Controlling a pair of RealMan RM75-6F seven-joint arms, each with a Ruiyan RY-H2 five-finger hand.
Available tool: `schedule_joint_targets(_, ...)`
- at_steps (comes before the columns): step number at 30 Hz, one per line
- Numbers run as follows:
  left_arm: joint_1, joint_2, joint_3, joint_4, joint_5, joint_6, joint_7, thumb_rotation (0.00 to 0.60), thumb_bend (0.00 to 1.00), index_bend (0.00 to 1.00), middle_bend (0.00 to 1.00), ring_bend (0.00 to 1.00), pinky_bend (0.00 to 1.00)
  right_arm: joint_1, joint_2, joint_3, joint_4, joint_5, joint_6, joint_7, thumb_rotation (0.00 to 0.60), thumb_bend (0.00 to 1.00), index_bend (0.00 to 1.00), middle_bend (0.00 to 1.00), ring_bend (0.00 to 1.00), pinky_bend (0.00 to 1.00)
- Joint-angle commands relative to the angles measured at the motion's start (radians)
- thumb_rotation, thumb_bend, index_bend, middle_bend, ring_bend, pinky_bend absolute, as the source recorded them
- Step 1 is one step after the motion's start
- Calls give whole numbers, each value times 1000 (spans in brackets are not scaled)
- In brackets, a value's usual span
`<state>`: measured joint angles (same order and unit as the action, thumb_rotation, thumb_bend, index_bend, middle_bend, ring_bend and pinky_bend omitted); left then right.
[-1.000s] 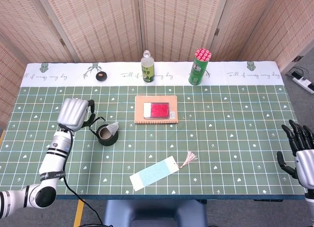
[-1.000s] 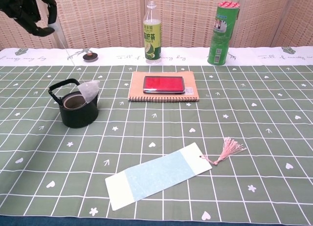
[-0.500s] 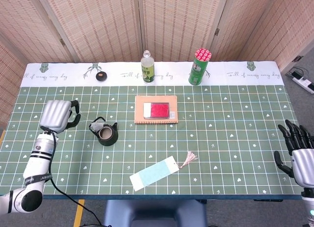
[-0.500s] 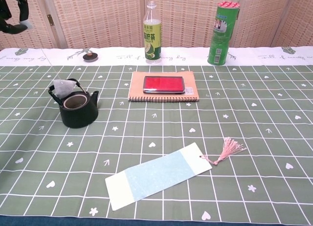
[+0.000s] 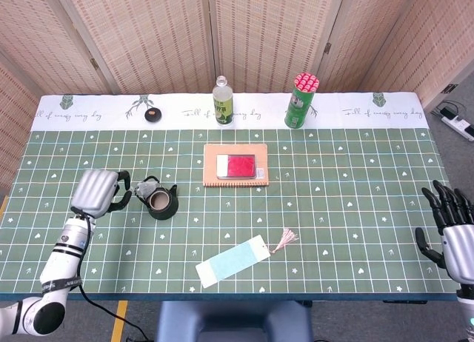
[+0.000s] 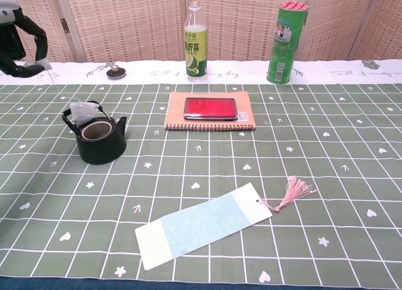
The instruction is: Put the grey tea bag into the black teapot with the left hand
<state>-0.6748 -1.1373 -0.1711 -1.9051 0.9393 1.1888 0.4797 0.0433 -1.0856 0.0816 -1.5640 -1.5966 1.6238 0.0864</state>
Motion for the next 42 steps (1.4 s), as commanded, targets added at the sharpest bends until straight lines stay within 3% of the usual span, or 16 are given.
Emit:
schedule_joint_targets(1, 9, -7, 11, -36, 15, 22, 23, 600, 509, 600, 1000, 1000, 1000, -1, 2, -2, 1, -6, 3, 5, 600, 509, 0, 0, 0, 0)
schedule_joint_targets(16, 27, -76, 66, -151, 30, 93, 182, 600, 509, 597, 1000, 1000, 1000, -25, 16, -16, -2, -62, 70, 35, 600, 510, 0, 0, 0, 0)
schedule_joint_targets(34, 73, -121, 128, -183, 71, 120, 217, 600, 509, 597, 1000, 1000, 1000, -32, 18, -25, -6, -91, 92, 33, 600, 509, 0, 0, 0, 0)
schedule_joint_targets(42, 108, -137, 152, -149, 85, 106, 152, 600, 509, 585, 1000, 1000, 1000, -33, 18, -27, -4, -100, 97, 33, 600, 509, 0, 0, 0, 0)
